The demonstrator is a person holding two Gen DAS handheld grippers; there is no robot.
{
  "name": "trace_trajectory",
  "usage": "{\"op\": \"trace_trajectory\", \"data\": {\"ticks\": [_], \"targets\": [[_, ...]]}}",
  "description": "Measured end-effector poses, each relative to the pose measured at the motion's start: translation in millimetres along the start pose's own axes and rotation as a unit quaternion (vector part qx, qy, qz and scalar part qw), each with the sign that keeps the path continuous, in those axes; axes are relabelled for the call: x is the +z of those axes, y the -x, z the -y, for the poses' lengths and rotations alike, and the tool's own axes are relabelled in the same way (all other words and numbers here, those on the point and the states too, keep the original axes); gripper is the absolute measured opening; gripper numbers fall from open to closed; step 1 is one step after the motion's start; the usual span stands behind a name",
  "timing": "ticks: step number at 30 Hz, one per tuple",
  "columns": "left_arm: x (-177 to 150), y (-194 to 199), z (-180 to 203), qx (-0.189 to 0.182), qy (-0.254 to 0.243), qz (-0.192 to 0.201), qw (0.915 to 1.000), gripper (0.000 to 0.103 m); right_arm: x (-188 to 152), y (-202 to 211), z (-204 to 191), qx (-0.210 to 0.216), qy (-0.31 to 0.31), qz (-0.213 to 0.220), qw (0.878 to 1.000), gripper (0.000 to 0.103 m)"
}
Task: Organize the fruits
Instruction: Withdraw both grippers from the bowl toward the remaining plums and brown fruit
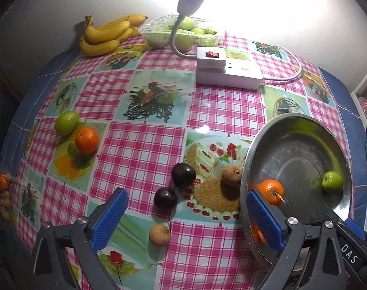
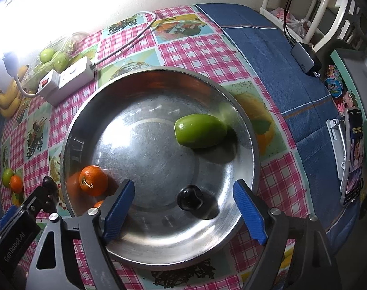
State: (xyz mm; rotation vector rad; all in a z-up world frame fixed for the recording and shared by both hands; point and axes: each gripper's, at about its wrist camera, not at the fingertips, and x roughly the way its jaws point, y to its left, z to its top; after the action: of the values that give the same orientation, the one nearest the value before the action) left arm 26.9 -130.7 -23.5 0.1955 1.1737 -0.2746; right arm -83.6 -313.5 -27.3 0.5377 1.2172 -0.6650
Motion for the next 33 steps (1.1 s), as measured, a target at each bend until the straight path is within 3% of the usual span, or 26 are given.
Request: {"op": "trace_trajectory", "data": {"ticks": [3,6,20,33], "targets": [[1,0,-2,0.004,0.004,0.001,1.0000,0.102,0,0,-1,0.003,0.003,0.001,1.000,0.087],[1,0,-4,0.007,0.010,0.000,0.9999,0.103,0,1,-3,0.007,0.007,0.006,1.000,0.102],[2,5,-21,0.016,0.019,0.006,0.9997,0.103,-3,6,-12,0.013,0.015,0.007,1.000,0.102],[2,14,-69,0.032,0.061,0.010,0.9975,0.103,-18,19,-58,0.053,0.065,0.008,0.996,0.102]]}}
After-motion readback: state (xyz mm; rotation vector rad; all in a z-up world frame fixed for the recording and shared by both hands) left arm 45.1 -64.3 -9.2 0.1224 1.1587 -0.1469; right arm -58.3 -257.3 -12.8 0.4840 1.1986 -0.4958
